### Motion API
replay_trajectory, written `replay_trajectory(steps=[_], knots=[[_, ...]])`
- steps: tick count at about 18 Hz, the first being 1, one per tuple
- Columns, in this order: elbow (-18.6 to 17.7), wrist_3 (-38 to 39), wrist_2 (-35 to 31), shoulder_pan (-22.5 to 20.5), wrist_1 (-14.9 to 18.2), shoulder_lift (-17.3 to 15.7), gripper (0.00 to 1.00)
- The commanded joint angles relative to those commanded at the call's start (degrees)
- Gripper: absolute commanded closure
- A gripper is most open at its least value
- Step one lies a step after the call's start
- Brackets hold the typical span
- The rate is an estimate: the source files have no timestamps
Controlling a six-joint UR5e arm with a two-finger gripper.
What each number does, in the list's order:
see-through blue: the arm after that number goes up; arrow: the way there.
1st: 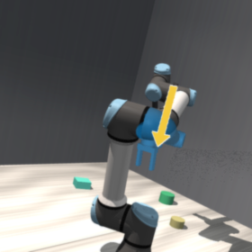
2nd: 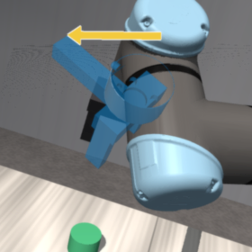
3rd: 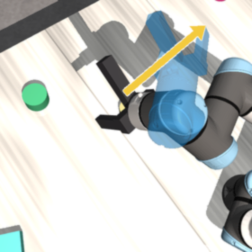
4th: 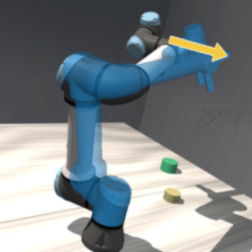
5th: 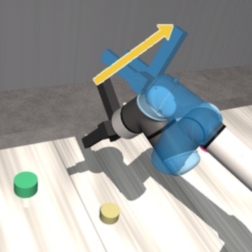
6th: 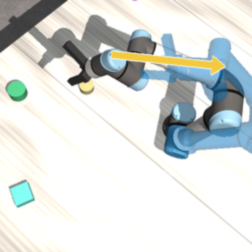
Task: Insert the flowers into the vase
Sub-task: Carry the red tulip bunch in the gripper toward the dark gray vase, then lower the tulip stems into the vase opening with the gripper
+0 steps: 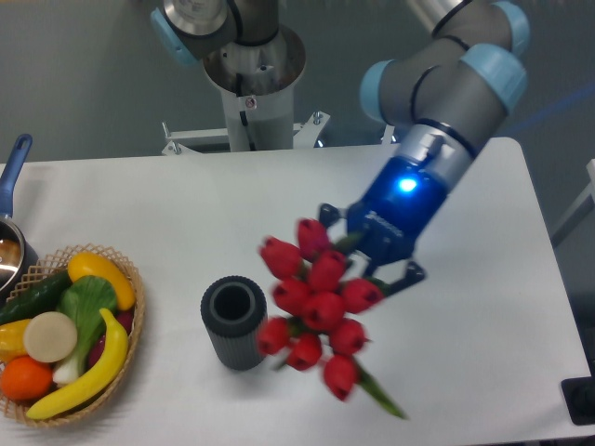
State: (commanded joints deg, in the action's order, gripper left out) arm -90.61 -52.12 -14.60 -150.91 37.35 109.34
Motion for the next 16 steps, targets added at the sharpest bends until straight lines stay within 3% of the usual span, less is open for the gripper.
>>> replay_trajectory(steps=[5, 10, 16], knots=[[-0.09, -0.09, 4.22, 2.72, 0.0, 0.0, 0.66], [-0.88, -0.7, 4.49, 4.75, 0.0, 0.43, 0.66], [-4.92, -6.58, 6.33, 5.1, 0.0, 0.79, 0.66]])
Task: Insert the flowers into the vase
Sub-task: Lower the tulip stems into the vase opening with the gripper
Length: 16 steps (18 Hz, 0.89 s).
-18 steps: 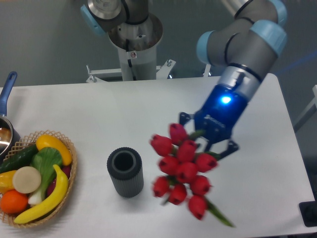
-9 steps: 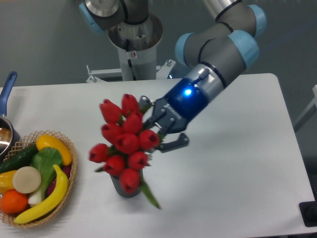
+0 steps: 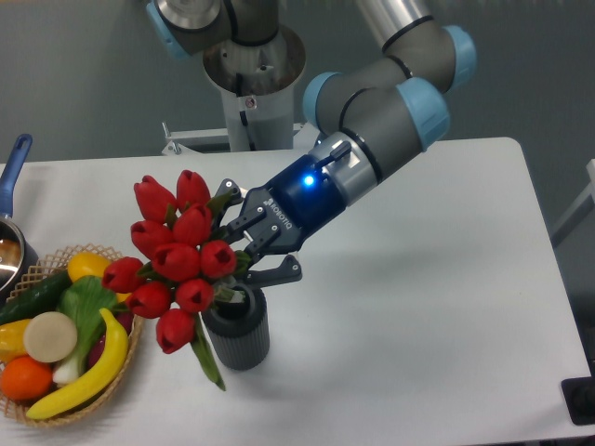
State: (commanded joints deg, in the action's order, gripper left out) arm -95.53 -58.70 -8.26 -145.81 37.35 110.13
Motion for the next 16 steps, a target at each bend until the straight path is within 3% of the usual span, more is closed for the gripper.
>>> replay_trajectory(steps=[4, 16], knots=[[-1.41, -0.71, 0.71, -0.09, 0.0, 0.53, 0.66], [-8.87, -12.92, 0.71, -2.11, 0.09, 2.81, 0.63]])
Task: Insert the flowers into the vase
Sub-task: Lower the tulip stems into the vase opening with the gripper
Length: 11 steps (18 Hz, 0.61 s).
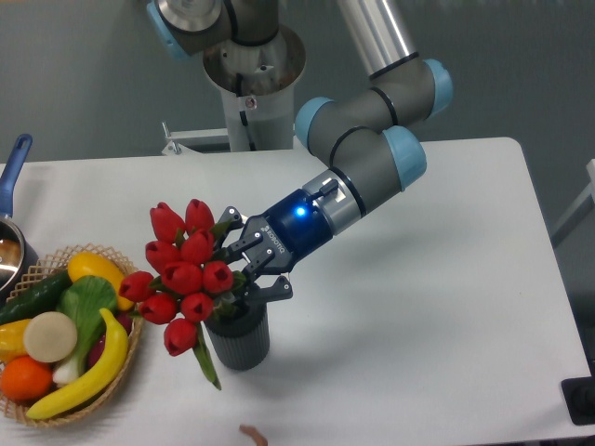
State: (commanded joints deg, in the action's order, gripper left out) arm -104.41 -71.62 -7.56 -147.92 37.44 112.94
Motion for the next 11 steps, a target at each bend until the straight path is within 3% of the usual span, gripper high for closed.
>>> replay_trajectory(steps=[9, 11], knots=[[-0.89, -3.09, -0.7, -0.27, 0.09, 3.25, 0.58], [-0.89, -3.09, -0.7, -0.35, 0.09, 3.34, 0.48]])
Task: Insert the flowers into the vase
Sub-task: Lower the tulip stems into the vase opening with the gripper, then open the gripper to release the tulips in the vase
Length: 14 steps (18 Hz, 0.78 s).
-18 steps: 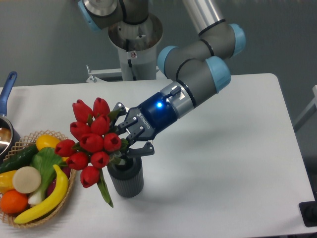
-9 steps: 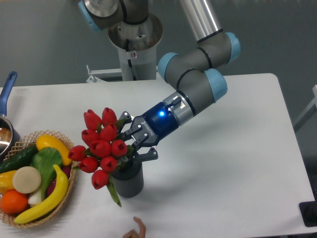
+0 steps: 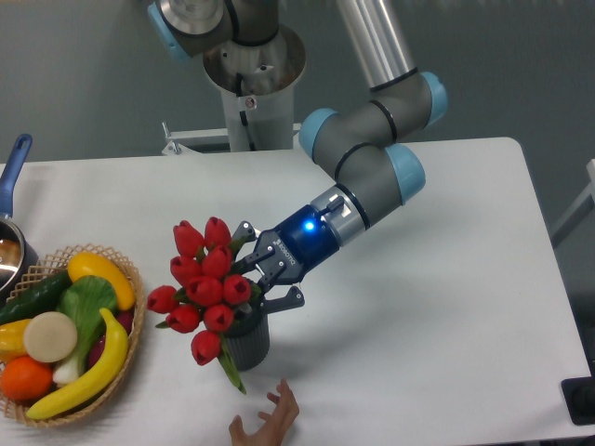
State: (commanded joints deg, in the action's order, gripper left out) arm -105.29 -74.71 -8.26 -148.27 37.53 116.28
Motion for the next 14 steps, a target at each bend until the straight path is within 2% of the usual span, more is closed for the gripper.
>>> replay_trajectory(steps=[1, 2, 3, 5, 10, 12, 14], knots=[[0.0, -0.09, -0.09, 0.0, 0.09, 0.0, 0.44], [0.0, -0.09, -0.17, 0.0, 0.09, 0.0, 0.33], [0.0, -0.09, -0.35, 0.0, 0.09, 0.0, 0.18], [-0.09, -0.09, -0.7, -0.53, 0.09, 0.0, 0.01], [-1.41, -0.18, -5.17, -1.84, 0.09, -1.14, 0.0], [-1.41, -0.09, -7.8, -2.81, 0.09, -3.24, 0.0], [-1.41, -0.09, -13.42, -3.6, 0.09, -5.09, 0.0]])
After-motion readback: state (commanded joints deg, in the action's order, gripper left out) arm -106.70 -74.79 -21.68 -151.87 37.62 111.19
